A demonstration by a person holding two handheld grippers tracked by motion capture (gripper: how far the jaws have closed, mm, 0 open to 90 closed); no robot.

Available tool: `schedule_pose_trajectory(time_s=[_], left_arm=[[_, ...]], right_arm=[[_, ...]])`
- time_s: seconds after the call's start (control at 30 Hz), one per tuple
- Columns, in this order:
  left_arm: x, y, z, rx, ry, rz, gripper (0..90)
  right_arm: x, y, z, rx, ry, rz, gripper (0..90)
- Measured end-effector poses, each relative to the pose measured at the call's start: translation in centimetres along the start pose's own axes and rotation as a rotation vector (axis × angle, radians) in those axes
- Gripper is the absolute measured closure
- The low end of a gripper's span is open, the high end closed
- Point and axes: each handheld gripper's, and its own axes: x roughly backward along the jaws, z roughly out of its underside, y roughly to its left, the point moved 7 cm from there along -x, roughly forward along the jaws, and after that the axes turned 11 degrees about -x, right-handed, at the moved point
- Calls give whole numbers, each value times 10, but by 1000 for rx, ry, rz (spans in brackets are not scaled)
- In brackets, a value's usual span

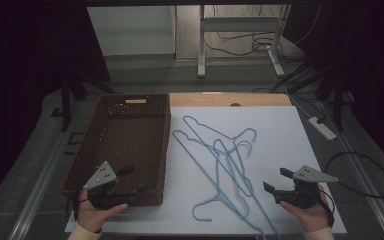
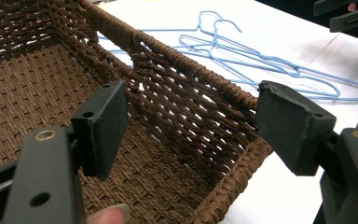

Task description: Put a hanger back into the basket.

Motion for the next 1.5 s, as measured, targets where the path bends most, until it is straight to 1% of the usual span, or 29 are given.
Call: schedule_pose_trajectory(time_s=[0.07, 0.17, 0.37, 0.57, 0.6, 0.7, 0.9, 1.07, 1.17, 1.33, 1.5], left_arm=[[0, 0, 0, 4, 0, 3, 268], [-1, 0, 0, 8, 1, 3, 269], [-1, 0, -3, 7, -4, 1, 269], [-1, 0, -6, 6, -9, -1, 270], [-1, -1, -6, 0, -11, 2, 270], [-2, -2, -5, -1, -9, 7, 270], [0, -5, -5, -5, -10, 12, 270], [0, -7, -6, -4, -11, 14, 271], [-1, -8, -5, -12, -6, 15, 271], [-1, -8, -5, -9, -8, 16, 272], [-2, -8, -4, -11, -1, 24, 273]], right_arm=[[-1, -1, 1, 4, 7, 10, 184], [-2, -3, 1, -1, 12, 9, 188], [-4, -8, 2, -25, 16, 12, 200], [-3, -8, 3, -24, 17, 17, 209], [-3, -7, 3, -24, 17, 17, 210], [-4, -7, -1, -19, 13, 19, 209], [-10, -2, -3, -9, 24, 13, 214], [-9, 3, -7, -4, 23, 14, 215], [-9, 7, -8, 2, 41, 25, 212], [-12, 14, -14, 25, 62, 49, 219], [-17, 23, -23, 43, 86, 44, 222]])
